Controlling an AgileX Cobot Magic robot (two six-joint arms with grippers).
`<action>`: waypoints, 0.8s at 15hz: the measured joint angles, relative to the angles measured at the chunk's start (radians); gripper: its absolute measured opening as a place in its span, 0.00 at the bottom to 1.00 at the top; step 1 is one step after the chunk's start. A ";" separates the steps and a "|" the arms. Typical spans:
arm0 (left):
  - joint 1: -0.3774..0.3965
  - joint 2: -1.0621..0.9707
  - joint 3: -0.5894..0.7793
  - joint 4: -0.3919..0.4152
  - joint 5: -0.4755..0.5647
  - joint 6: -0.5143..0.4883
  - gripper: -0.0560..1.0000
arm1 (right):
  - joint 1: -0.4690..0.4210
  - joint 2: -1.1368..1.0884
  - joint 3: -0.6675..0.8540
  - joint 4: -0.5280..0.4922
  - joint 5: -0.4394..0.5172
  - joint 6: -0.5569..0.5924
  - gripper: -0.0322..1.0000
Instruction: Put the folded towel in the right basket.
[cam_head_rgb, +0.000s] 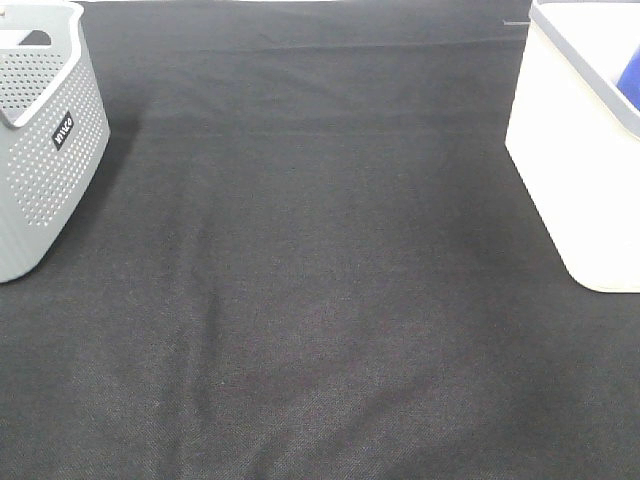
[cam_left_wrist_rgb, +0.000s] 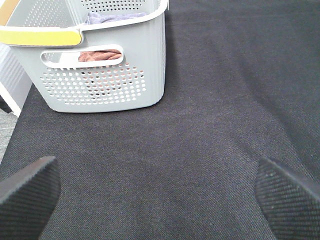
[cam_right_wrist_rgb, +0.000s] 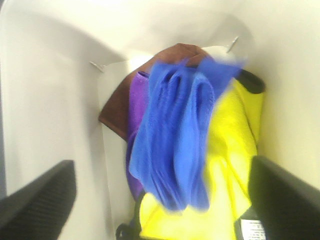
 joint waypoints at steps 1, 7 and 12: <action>0.000 0.000 0.000 0.000 0.000 0.000 0.99 | 0.000 0.000 0.001 -0.001 0.000 0.000 0.95; 0.000 0.000 0.000 0.000 0.000 0.000 0.99 | 0.021 -0.002 0.002 0.049 0.000 -0.018 0.97; 0.000 0.000 0.000 0.000 0.000 0.000 0.99 | 0.185 -0.099 0.034 -0.063 -0.002 0.010 0.97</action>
